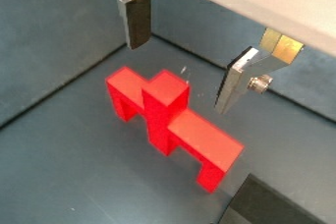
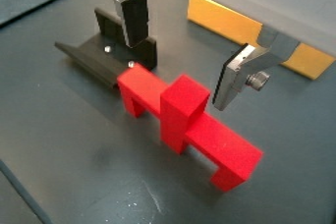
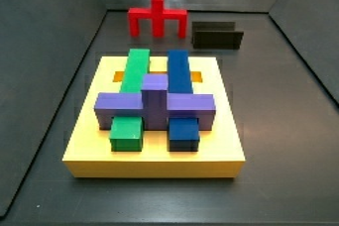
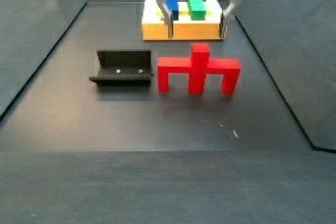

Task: Pick up the red object. Move up. Move to above the board. Insert the red object.
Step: Pick up the red object.

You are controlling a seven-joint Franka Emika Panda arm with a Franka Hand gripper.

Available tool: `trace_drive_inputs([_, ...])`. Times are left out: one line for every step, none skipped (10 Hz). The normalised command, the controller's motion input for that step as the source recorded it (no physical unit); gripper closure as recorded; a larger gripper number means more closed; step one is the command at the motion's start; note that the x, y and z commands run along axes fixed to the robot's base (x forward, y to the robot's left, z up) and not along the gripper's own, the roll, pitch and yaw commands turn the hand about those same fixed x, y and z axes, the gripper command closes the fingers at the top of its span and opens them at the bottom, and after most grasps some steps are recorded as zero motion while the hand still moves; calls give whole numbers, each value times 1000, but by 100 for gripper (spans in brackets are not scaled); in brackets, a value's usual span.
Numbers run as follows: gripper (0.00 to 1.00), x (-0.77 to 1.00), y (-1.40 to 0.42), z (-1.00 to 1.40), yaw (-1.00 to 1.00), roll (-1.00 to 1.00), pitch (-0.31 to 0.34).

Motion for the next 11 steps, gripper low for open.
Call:
trace_drive_inputs([0,0,0,-423,189,0,-19])
trace_drive_inputs([0,63,0,-314,269,0,0])
trace_drive_inputs([0,0,0,-237,137,0,0])
trace_drive_inputs([0,-71,0,-243,80,13,0])
trace_drive_inputs([0,-100,-20,-240,0,7,-3])
trace_drive_inputs([0,-117,-17,-231,0,13,-4])
trace_drive_inputs([0,-6,0,-91,0,6,0])
trace_drive_inputs([0,-43,0,-174,0,0,-11])
trace_drive_inputs([0,0,0,-106,0,0,0])
trace_drive_inputs([0,-29,0,-66,0,0,0])
trace_drive_inputs([0,0,0,0,0,0,0])
